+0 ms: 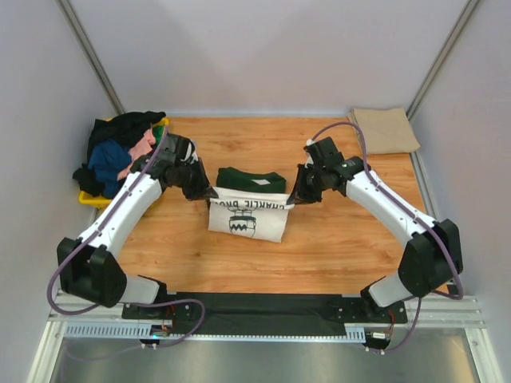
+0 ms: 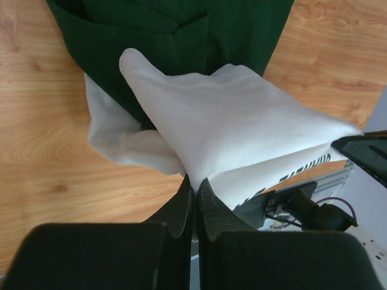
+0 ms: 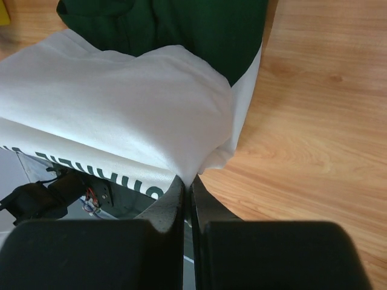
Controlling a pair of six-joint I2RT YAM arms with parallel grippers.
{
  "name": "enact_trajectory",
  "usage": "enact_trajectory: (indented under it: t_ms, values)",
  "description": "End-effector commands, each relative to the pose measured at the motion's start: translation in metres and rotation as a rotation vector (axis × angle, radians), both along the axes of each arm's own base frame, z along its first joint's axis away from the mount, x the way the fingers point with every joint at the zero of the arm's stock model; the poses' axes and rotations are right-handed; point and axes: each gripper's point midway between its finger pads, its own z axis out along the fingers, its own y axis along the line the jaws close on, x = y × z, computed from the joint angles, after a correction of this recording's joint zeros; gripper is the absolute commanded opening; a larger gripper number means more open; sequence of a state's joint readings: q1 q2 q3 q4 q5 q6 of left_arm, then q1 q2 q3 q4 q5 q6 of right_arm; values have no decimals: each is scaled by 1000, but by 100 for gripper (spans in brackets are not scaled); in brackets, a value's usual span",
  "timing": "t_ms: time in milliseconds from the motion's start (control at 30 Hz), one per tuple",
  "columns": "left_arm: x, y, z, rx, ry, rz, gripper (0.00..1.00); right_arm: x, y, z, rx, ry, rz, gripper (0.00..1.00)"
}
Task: Fold and stack the t-shirts
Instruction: Fold the tshirt
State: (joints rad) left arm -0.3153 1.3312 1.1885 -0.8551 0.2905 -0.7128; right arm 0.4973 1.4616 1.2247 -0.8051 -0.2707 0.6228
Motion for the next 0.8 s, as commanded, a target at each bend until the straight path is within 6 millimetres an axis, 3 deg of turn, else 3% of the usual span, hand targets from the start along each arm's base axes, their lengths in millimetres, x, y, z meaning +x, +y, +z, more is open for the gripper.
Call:
enact_trajectory:
  t_ms: [0, 100, 133, 167, 200, 233, 300, 333, 400, 433, 467, 500, 533, 567, 600, 633, 667, 700, 733, 767]
  values:
    - [22, 22, 5, 58, -15, 13, 0, 16, -27, -5, -96, 5, -19, 0]
    - [36, 22, -6, 71, 17, 3, 0, 32, -24, -15, -90, 43, -11, 0]
    - [42, 24, -19, 81, 54, 6, 0, 38, -25, -17, -87, 48, -14, 0]
    - [50, 24, -18, 81, 52, 6, 0, 49, -23, -12, -79, 32, -15, 0]
    - [57, 24, -21, 78, 61, 8, 0, 55, -21, -25, -92, 64, -10, 0]
    - [67, 27, -37, 84, 109, 18, 0, 63, -23, -29, -92, 71, -17, 0]
    - [94, 28, -35, 76, 103, 30, 0, 85, -16, -40, -85, 96, -11, 0]
    - [121, 31, -45, 74, 118, 44, 0, 97, -17, -44, -81, 102, -21, 0]
    - [144, 33, -62, 69, 166, 43, 4, 127, -8, -57, -75, 109, -20, 0]
    - [155, 37, -103, 80, 265, 49, 5, 142, -10, -61, -76, 106, -36, 0]
    - [176, 37, -89, 68, 255, 50, 6, 151, -12, -66, -84, 127, -36, 2]
    - [186, 31, -121, 21, 327, 31, 24, 190, -10, -64, -68, 84, -45, 27]
    - [213, 25, -108, -6, 258, 22, 43, 202, -12, -68, -76, 91, -52, 40]
    - [223, 22, -110, -38, 259, 15, 60, 206, -17, -65, -93, 128, -74, 49]
    - [232, 11, -105, -130, 256, -17, 88, 227, -19, -65, -94, 103, -97, 64]
    - [248, 12, -105, -163, 224, -15, 99, 231, -25, -64, -92, 109, -114, 69]
    - [250, 11, -103, -170, 210, -10, 100, 232, -25, -56, -85, 103, -132, 73]
    - [252, 14, -83, -154, 151, -14, 100, 222, -31, -66, -116, 134, -144, 77]
    - [248, 17, -87, -136, 148, -10, 100, 217, -32, -65, -120, 131, -146, 78]
    - [246, 20, -82, -118, 128, -6, 100, 224, -32, -33, -94, 15, -160, 78]
